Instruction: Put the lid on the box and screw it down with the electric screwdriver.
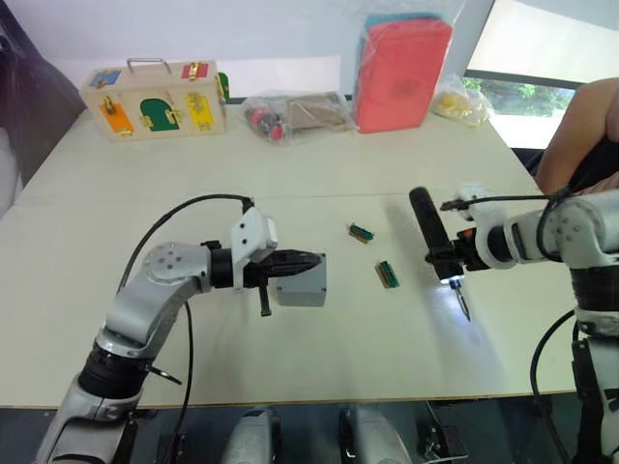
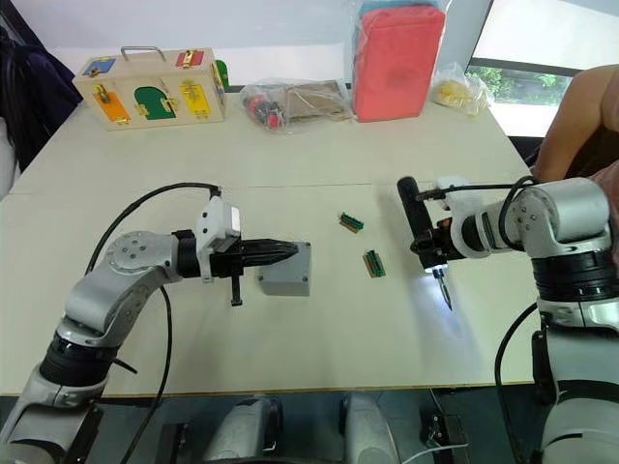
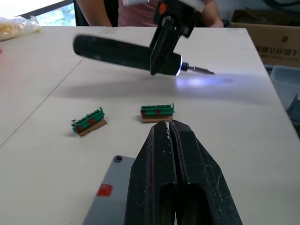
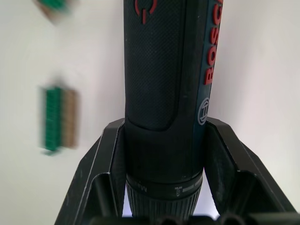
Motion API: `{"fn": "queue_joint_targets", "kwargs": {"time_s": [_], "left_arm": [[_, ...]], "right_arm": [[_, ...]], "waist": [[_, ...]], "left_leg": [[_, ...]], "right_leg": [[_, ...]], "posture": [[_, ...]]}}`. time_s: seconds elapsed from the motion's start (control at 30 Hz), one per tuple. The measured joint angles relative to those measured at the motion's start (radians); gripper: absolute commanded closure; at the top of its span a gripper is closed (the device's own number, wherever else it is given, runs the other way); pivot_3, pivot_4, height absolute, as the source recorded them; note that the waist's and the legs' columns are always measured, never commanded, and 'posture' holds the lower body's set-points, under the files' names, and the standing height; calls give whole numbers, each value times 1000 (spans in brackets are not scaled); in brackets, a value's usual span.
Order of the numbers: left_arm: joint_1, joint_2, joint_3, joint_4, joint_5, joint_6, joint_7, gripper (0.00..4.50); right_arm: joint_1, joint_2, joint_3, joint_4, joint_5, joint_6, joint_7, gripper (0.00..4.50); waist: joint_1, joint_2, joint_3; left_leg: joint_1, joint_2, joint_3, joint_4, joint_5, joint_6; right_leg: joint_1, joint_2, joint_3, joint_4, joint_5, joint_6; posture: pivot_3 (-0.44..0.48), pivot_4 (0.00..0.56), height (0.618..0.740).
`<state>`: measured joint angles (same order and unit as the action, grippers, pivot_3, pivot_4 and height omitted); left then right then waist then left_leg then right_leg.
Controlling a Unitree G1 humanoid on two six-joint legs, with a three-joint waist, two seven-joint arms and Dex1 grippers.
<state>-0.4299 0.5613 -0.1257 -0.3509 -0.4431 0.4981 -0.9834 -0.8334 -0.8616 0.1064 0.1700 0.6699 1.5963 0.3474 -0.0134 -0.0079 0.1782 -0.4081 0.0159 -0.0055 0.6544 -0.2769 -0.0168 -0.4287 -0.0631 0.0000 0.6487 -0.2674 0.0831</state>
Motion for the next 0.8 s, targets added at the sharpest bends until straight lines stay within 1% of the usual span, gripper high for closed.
{"fn": "queue_joint_targets", "kwargs": {"time_s": [0.17,0.2,0.27,0.3,0.33,0.37,0.4,0.53,0.6,0.63,0.73,0.77,0.8], "left_arm": [[1,8,9,-38,-26,26,22,4500],[1,11,15,-44,-28,33,25,4500],[1,22,24,-47,-29,41,31,4500],[3,27,26,-47,-29,45,34,4500],[5,29,27,-47,-29,46,37,4500],[7,33,27,-51,-28,47,41,4500],[13,47,28,-58,-28,47,43,4500],[33,108,71,-66,-32,67,46,4500],[36,133,90,-66,-32,73,50,4500],[42,141,101,-66,-32,75,50,4500],[63,187,113,-20,-10,59,45,4500],[63,187,113,9,0,56,44,4500],[67,192,113,38,6,54,42,4500]], "right_arm": [[-23,0,42,67,-59,-49,71,2757],[-25,0,51,73,-70,-59,87,1738],[-26,0,65,84,-90,-84,111,1155],[-31,0,70,93,-104,-96,125,769],[-34,-5,78,90,-117,-112,138,568],[-33,-32,110,63,-139,-164,171,193],[-33,-65,137,21,-158,-213,202,33],[-45,-156,159,-137,-220,-391,319,33],[-45,-160,140,-189,-236,-489,366,33],[-44,-152,127,-208,-233,-508,376,33],[-3,-65,38,-326,-188,-571,397,661],[30,-36,21,-372,-174,-589,399,1062],[63,-5,19,-411,-160,-599,401,1337]], "waist": [[0,0,0],[-1,0,0],[0,0,0],[0,0,0],[0,0,0],[0,1,0],[0,2,2],[-3,3,4],[-4,3,4],[-4,2,4],[-2,2,4],[0,2,4],[3,1,5]], "left_leg": [[0,0,0,3,0,0],[0,0,0,4,0,0],[0,0,0,6,0,0],[0,0,0,7,0,0],[0,0,0,7,0,0],[-1,0,0,8,0,0],[-1,0,0,8,0,0],[-1,1,0,8,0,0],[-1,1,0,8,0,0],[0,1,0,8,0,0],[0,1,-1,8,0,0],[0,1,-1,8,0,0],[-1,1,-1,9,0,0]], "right_leg": [[1,0,0,1,0,1],[1,1,0,1,0,1],[2,1,0,1,1,1],[2,1,0,1,1,1],[2,1,0,1,1,1],[2,1,0,1,1,2],[2,1,0,1,1,2],[2,1,0,1,1,2],[2,2,0,1,1,2],[2,2,0,1,1,2],[2,2,0,3,1,2],[2,2,-1,3,1,2],[3,2,-1,3,1,2]], "posture": [[0,150,730],[0,150,730],[0,150,730],[0,150,730],[0,150,730],[0,150,730],[0,150,730],[0,150,730],[0,150,730],[0,150,730],[0,150,730],[0,150,730],[0,150,730]]}}
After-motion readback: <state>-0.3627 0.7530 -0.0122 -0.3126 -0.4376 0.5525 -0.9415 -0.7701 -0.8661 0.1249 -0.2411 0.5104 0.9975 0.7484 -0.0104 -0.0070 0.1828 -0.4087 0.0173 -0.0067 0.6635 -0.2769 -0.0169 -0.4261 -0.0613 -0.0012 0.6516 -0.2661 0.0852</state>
